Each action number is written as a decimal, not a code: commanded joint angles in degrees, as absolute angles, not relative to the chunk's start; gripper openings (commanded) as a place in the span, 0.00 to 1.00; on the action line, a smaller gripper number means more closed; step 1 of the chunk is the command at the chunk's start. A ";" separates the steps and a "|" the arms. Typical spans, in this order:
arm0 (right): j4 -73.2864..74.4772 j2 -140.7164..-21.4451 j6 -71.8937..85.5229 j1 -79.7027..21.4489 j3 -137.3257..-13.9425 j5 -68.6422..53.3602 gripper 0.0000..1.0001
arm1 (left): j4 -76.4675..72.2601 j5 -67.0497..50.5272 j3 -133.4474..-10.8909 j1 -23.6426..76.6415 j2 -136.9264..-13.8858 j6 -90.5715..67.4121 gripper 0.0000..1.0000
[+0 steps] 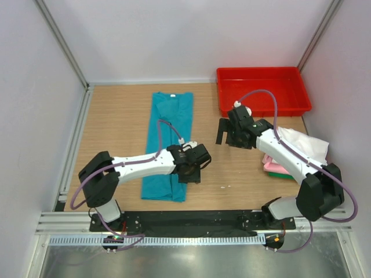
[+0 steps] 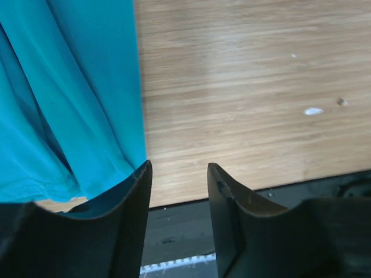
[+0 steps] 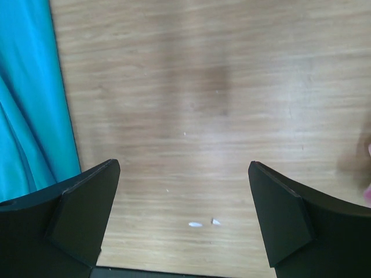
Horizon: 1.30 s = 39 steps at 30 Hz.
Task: Fold and stack the t-shirts
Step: Fold the tshirt
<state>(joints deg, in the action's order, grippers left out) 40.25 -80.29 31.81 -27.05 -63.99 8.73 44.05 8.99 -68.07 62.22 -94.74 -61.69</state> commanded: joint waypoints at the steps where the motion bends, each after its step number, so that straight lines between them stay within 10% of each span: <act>1: 39.64 -73.40 33.57 -27.42 -62.32 10.19 1.00 | 43.15 12.65 -68.56 62.31 -96.41 -64.86 0.43; 25: 38.23 -72.69 35.60 -27.42 -54.76 8.26 1.00 | 41.40 15.12 -62.49 62.05 -98.35 -65.30 0.29; 39: 37.18 -74.18 35.95 -27.42 -54.58 7.47 1.00 | 43.68 17.84 -60.38 61.52 -93.08 -66.01 0.66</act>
